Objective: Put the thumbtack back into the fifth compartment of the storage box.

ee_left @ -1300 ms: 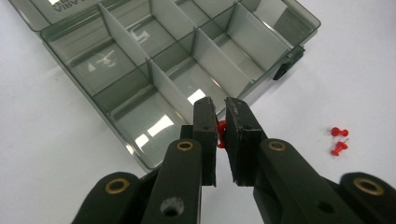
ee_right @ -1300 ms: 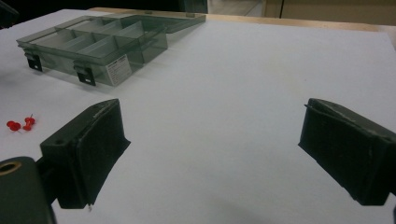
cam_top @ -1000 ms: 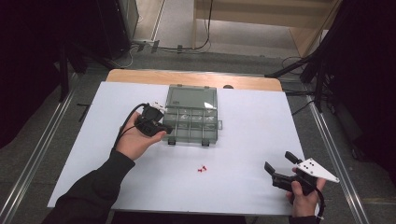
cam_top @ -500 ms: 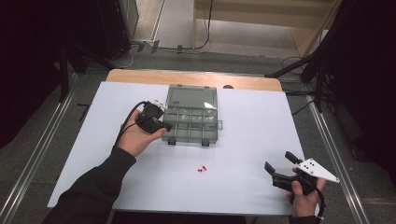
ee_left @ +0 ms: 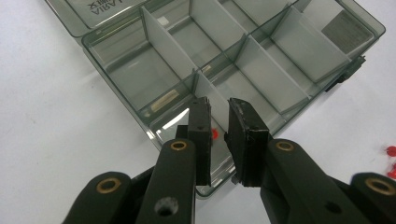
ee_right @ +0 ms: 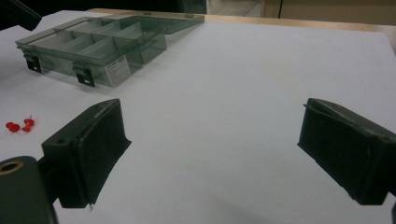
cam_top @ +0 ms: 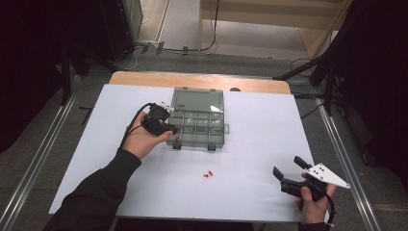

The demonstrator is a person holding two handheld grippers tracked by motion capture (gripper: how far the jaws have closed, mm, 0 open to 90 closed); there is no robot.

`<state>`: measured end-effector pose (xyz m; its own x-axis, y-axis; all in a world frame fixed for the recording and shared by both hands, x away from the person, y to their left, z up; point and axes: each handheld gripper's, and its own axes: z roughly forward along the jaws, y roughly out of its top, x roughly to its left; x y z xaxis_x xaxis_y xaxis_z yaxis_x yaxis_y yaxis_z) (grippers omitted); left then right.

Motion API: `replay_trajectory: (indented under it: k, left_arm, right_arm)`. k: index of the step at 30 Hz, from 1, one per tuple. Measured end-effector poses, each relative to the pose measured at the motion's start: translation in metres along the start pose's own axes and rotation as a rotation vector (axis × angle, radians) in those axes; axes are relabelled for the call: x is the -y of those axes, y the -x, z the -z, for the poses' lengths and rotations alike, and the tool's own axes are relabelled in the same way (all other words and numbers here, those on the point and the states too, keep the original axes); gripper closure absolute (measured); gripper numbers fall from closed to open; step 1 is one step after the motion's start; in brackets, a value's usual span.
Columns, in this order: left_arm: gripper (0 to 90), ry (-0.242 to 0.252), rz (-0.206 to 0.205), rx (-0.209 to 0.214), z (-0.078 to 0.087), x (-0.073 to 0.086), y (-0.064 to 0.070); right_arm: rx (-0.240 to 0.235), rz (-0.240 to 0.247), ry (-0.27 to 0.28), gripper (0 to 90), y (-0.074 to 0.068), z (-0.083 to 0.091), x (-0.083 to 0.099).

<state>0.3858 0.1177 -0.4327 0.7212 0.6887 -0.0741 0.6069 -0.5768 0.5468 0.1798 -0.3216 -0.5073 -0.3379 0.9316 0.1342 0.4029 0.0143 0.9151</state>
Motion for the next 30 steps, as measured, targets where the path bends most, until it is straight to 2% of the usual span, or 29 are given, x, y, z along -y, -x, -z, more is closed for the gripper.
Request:
replay_trajectory:
  k: [3,7,11,14,17,19,21,26,30]
  left_arm:
    - [76.9,0.005,0.0,-0.004,0.001,0.0,0.0]
    - [67.0,0.014,0.006,0.02,0.002,-0.001,0.004]
    - [53.1,0.024,0.005,0.061,0.007,-0.002,0.008]
    - [38.0,0.038,-0.007,0.086,0.009,-0.002,0.011]
    - [26.5,0.051,-0.013,0.105,0.01,-0.002,0.015]
    - [18.7,0.055,-0.017,0.133,0.012,-0.002,0.018]
    - [16.9,0.069,-0.038,0.149,0.014,-0.003,0.022]
    - [0.0,0.059,-0.039,0.162,0.015,-0.003,0.029]
    - [0.0,0.056,-0.062,0.174,0.015,-0.002,0.035]
  right_arm:
    - [-0.001,-0.004,0.002,7.6,0.0,0.0,0.0]
    - [-0.002,-0.006,0.001,7.6,-0.001,0.001,0.0]
    - [-0.004,-0.002,0.006,7.6,-0.001,0.001,-0.001]
    - [-0.006,-0.005,0.003,7.6,-0.001,0.0,0.0]
    - [-0.005,-0.003,0.002,7.6,-0.001,-0.001,0.0]
    - [-0.005,-0.002,0.002,7.6,-0.001,-0.001,0.0]
    - [-0.003,0.0,0.003,7.6,0.0,-0.001,0.0]
    - [0.003,0.001,0.003,7.4,0.0,0.0,0.0]
    - [0.001,-0.001,0.004,7.4,-0.001,0.0,0.0]
